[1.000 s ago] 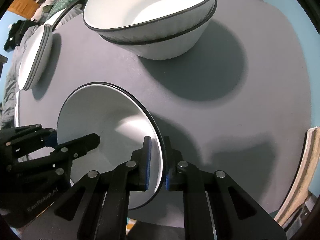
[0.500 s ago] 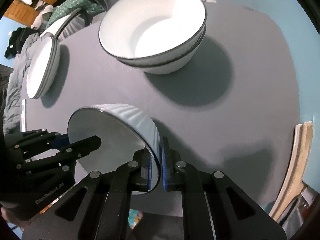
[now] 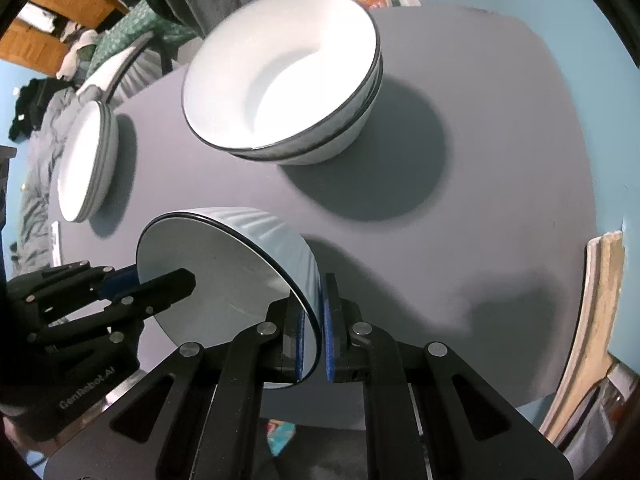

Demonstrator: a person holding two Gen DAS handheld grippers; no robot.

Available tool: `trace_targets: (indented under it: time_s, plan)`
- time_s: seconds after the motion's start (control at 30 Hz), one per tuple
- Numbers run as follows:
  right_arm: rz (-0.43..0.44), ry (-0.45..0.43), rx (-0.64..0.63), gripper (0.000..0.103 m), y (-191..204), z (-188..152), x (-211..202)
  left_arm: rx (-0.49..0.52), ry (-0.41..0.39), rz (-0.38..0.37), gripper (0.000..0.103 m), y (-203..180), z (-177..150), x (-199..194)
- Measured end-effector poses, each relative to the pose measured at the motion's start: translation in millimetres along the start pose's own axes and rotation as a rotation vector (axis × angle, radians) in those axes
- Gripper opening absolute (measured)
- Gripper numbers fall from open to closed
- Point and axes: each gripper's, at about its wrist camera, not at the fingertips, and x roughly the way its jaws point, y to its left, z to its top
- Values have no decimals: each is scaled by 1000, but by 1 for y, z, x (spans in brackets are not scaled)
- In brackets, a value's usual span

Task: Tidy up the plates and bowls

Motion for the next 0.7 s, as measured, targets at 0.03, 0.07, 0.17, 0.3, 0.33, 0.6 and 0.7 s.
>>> trace_targets:
  time_s: [0.03, 0.07, 0.17, 0.3, 0.33, 0.6, 0.7]
  plan:
    - [2, -2, 3, 8, 0, 1, -4, 3, -5, 0, 16, 1, 0, -6]
    - [2, -4, 3, 8, 1, 1, -8, 8, -12, 2, 16, 0, 1, -11]
    - [-2, -18, -1, 8, 3, 4, -22, 18, -39, 2, 16, -3, 6, -28]
    - [-4, -45, 2, 8, 4, 12, -42, 9, -75, -14, 16, -5, 18, -50]
    - [-3, -50, 4, 8, 4, 15, -46, 8, -87, -15, 16, -6, 22, -55]
    - [-8, -95, -3, 8, 0, 55, -61, 20, -131, 26, 16, -15, 62, -61]
    - [-17, -94, -2, 8, -1, 69, -57, 12, -123, 38, 16, -14, 77, -52]
